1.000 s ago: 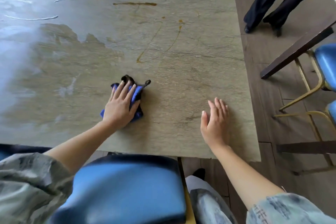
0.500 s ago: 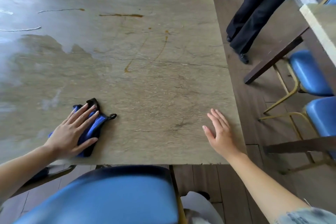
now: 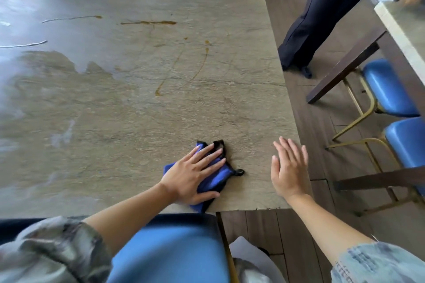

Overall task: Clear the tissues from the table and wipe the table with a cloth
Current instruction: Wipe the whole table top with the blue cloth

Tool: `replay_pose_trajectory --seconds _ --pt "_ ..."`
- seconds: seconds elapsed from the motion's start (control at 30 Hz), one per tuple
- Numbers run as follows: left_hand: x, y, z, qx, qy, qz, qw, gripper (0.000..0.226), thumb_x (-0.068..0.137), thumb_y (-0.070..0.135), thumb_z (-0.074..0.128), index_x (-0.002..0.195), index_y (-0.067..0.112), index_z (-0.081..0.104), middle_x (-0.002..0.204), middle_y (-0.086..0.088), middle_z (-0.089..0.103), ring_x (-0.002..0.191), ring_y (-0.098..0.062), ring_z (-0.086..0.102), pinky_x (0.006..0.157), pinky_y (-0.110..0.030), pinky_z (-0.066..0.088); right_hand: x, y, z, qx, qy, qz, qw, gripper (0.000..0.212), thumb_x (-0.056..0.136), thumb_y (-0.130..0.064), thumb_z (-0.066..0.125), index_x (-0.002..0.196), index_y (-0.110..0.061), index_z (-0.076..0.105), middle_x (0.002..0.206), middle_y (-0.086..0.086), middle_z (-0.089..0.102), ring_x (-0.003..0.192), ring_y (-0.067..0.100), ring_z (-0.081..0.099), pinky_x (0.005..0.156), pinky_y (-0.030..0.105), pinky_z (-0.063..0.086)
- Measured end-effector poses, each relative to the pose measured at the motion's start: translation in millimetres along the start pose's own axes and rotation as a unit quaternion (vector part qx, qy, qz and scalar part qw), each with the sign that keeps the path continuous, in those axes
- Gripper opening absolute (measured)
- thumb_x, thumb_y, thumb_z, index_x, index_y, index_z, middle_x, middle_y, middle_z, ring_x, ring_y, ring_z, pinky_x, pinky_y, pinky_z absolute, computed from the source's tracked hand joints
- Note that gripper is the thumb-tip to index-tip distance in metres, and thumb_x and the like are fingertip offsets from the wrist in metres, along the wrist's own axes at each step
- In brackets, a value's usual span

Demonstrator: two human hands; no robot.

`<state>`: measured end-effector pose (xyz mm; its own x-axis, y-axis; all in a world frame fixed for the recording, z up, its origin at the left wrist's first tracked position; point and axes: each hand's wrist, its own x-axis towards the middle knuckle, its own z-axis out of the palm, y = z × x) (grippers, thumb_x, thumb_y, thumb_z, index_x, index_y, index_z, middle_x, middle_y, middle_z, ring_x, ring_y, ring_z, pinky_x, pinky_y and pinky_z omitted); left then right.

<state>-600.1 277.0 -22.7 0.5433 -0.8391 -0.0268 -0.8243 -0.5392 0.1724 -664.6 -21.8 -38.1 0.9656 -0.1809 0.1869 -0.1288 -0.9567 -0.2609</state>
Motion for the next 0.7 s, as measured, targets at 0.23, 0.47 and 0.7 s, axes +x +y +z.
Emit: replay_pose_trajectory --seconds 0.23,0.47,0.7 --pt "37.8 17.2 1.4 -0.016 0.03 -0.25 0.968 0.073 0.091 0.067 0.027 0.151 0.025 0.025 0.159 0.0 0.019 0.149 -0.021 0.003 0.12 -0.046 0.014 -0.6 -2.7 1.9 0.042 -0.001 0.03 0.999 0.048 0.096 -0.024 0.03 0.132 -0.003 0.053 0.145 0.016 0.045 0.14 0.029 0.032 0.118 0.039 0.017" --pt "14.3 32.6 11.8 -0.004 0.002 0.03 1.0 0.077 0.089 0.072 0.033 0.151 0.027 0.023 0.16 0.003 0.015 0.149 -0.019 0.002 0.122 -0.042 0.006 -1.5 -0.7 2.3 0.072 0.009 0.03 0.997 0.049 0.097 -0.026 0.03 0.131 0.0 0.053 0.142 0.017 0.047 0.14 0.03 0.031 0.117 0.034 0.017" --pt "41.1 26.1 13.3 -0.019 0.055 -0.183 0.981 0.075 0.088 0.073 0.033 0.148 0.028 0.032 0.158 0.003 0.024 0.148 -0.018 0.01 0.118 -0.045 0.019 -0.8 -1.9 1.6 0.085 0.012 0.03 0.996 0.046 0.098 -0.023 0.029 0.13 -0.001 0.055 0.142 0.016 0.049 0.14 0.03 0.032 0.117 0.04 0.021"
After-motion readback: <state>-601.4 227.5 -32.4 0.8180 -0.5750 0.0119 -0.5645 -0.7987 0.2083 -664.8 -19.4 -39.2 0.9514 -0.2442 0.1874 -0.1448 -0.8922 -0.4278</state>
